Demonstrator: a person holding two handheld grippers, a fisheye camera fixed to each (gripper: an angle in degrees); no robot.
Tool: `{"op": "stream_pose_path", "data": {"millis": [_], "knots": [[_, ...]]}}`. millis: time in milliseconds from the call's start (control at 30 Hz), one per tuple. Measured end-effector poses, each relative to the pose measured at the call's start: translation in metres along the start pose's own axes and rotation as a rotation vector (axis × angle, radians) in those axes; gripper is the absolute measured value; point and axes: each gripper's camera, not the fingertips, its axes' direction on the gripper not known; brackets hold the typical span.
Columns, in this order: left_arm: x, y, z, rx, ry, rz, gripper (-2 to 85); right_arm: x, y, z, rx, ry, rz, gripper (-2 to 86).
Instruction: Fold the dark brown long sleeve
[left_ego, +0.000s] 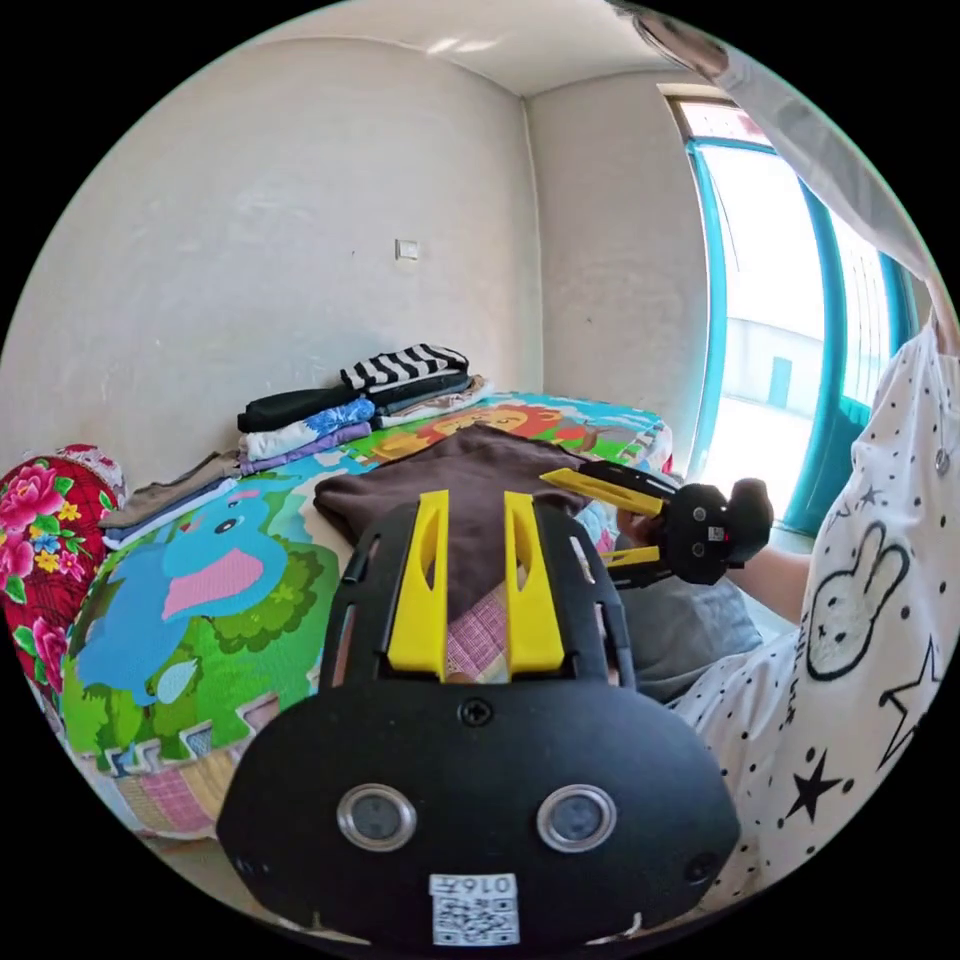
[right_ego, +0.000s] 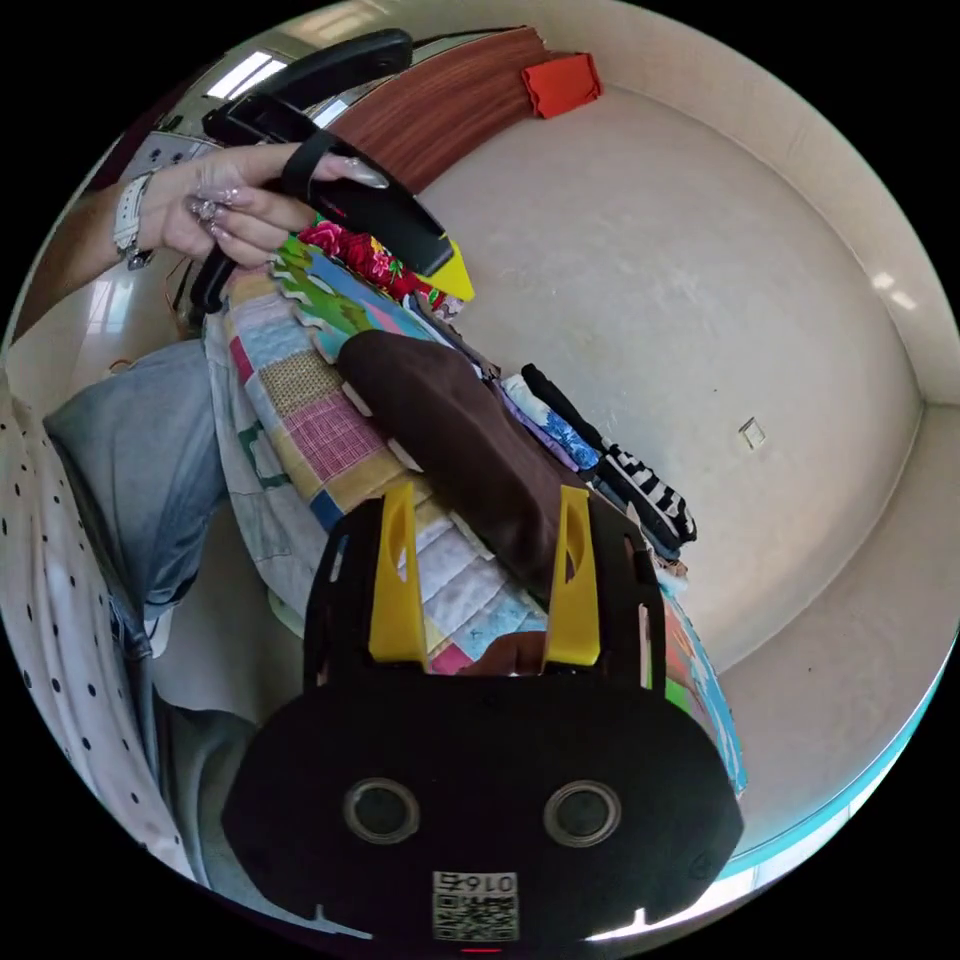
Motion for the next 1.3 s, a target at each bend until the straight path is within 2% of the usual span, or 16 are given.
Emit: {"op": "stream_pose_path", "data": {"millis": [133, 200, 433, 600, 767, 967, 1100, 1200, 1300], "knots": [[0.033, -0.01, 0.0, -0.079, -0.046, 0.143, 14.0, -0.001, -0.013, -0.009, -0.061, 0.016, -0.098, 11.5], [0.057, -0.013, 0.005, -0.113, -0.153, 0.229, 15.5, 0.006, -0.015, -0.014, -0.084, -0.003, -0.089, 9.2], [0.115, -0.028, 0.04, -0.227, -0.408, 0.457, 15.1, 0.095, -0.014, -0.029, -0.054, -0.219, 0.203, 6.8], [0.136, -0.044, 0.061, -0.215, -0.605, 0.569, 12.9, 0.124, -0.003, -0.03, -0.046, -0.268, 0.265, 6.7], [0.132, -0.052, 0.073, -0.262, -0.569, 0.564, 11.2, 0.132, 0.016, -0.036, -0.036, -0.286, 0.29, 6.6], [0.088, -0.082, 0.061, -0.296, -0.349, 0.333, 7.6, 0.123, 0.045, -0.034, -0.038, -0.308, 0.281, 8.5], [0.066, -0.096, 0.059, -0.297, -0.295, 0.279, 7.3, 0.117, 0.06, -0.047, 0.047, -0.283, 0.366, 12.3], [0.059, -0.103, 0.059, -0.281, -0.272, 0.262, 7.3, 0.092, 0.057, -0.047, 0.039, -0.142, 0.266, 16.6], [0.055, -0.102, 0.062, -0.278, -0.274, 0.271, 7.4, 0.064, 0.05, -0.022, -0.079, -0.037, 0.131, 18.0]]}}
